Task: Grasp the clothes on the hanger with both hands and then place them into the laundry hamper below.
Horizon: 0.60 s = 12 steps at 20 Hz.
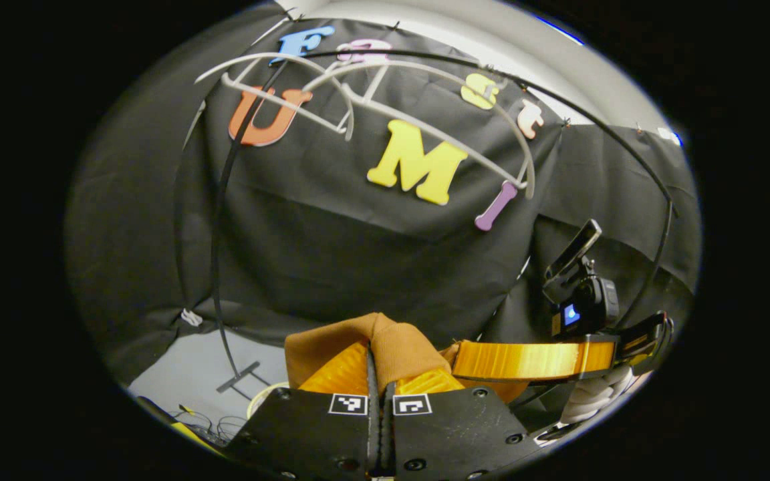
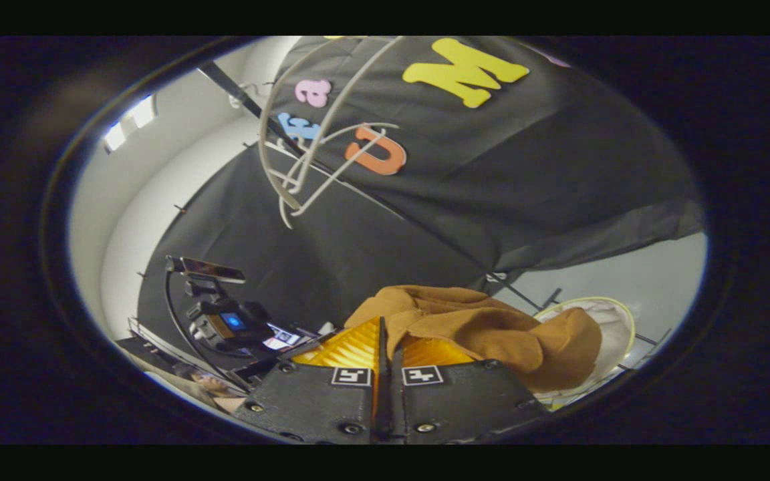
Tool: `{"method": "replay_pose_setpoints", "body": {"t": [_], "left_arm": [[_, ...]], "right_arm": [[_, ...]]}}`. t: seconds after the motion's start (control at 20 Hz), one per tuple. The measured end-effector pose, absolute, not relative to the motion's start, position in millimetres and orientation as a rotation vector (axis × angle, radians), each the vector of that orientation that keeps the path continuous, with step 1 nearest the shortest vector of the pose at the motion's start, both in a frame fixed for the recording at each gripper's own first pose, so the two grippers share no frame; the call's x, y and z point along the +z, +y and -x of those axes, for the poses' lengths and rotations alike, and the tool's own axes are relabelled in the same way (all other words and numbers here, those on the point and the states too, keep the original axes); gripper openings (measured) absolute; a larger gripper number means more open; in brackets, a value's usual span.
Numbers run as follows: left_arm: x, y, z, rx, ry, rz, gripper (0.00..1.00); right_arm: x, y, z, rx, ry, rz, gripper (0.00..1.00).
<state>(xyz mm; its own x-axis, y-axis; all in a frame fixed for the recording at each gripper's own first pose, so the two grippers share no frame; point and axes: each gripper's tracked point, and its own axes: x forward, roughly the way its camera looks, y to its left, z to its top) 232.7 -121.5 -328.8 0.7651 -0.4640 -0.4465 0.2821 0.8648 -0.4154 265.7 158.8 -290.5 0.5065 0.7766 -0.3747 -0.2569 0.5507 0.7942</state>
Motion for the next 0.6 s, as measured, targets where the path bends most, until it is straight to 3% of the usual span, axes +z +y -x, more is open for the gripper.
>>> {"method": "replay_pose_setpoints", "body": {"t": [0.35, 0.6], "left_arm": [[-460, -128, -167, -0.389, 0.843, 0.333, 0.00], [-516, -134, -131, -0.374, 0.985, 0.289, 0.00]], "right_arm": [[-433, 144, -229, 0.451, 1.086, -0.590, 0.03], [-472, 136, -213, 0.339, 1.214, -0.522, 0.04]]}}
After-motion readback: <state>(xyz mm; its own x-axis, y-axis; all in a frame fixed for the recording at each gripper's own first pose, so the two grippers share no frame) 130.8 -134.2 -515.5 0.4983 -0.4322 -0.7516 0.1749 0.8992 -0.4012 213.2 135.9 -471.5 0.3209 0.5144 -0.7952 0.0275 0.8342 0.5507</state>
